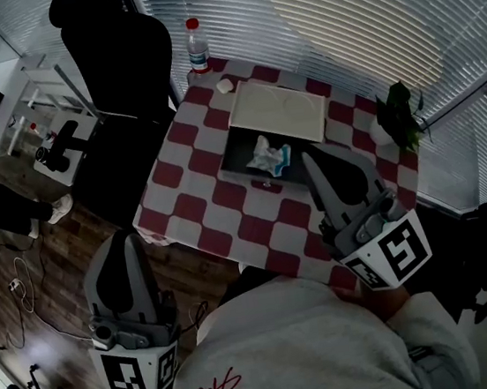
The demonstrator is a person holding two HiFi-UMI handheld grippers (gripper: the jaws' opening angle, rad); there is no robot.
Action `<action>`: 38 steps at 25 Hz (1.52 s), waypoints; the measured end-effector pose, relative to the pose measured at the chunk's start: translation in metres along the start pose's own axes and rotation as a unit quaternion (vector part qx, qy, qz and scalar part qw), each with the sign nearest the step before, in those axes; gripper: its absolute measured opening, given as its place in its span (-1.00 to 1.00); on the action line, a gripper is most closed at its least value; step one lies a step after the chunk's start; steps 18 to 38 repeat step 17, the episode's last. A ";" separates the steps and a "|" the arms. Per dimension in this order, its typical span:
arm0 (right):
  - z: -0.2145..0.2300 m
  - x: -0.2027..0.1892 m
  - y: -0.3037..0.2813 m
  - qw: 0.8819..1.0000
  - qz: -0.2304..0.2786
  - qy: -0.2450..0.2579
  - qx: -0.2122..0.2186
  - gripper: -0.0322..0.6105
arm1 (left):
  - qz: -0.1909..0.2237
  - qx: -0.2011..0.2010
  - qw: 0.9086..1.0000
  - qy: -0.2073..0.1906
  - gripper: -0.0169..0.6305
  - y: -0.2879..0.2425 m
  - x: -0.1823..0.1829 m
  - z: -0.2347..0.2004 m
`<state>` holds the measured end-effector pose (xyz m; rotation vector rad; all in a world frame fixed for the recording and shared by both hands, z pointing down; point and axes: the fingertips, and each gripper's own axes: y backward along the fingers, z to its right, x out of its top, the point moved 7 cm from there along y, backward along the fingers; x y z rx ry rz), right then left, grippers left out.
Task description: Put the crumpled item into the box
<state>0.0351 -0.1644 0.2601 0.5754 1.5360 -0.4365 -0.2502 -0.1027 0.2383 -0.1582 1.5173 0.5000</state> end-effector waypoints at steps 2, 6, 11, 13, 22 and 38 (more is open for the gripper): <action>-0.002 0.000 0.000 1.000 -0.002 0.001 0.002 -0.87 | -0.001 0.000 1.000 0.002 -0.87 0.000 0.000 0.001; -0.003 0.000 0.001 1.000 -0.002 0.002 0.003 -0.87 | -0.003 0.002 1.000 0.004 -0.87 0.001 -0.001 0.001; -0.002 0.000 0.004 1.000 0.002 -0.003 0.004 -0.88 | -0.007 0.003 1.000 0.003 -0.87 0.003 -0.003 0.004; -0.002 0.000 0.004 1.000 0.002 -0.002 0.005 -0.88 | -0.007 0.003 1.000 0.004 -0.87 0.003 -0.003 0.004; -0.003 0.000 0.003 1.000 0.001 -0.001 0.005 -0.88 | -0.002 0.003 1.000 0.005 -0.87 0.003 -0.002 0.004; -0.003 0.000 0.003 1.000 0.001 -0.001 0.005 -0.88 | -0.002 0.003 1.000 0.005 -0.87 0.003 -0.002 0.004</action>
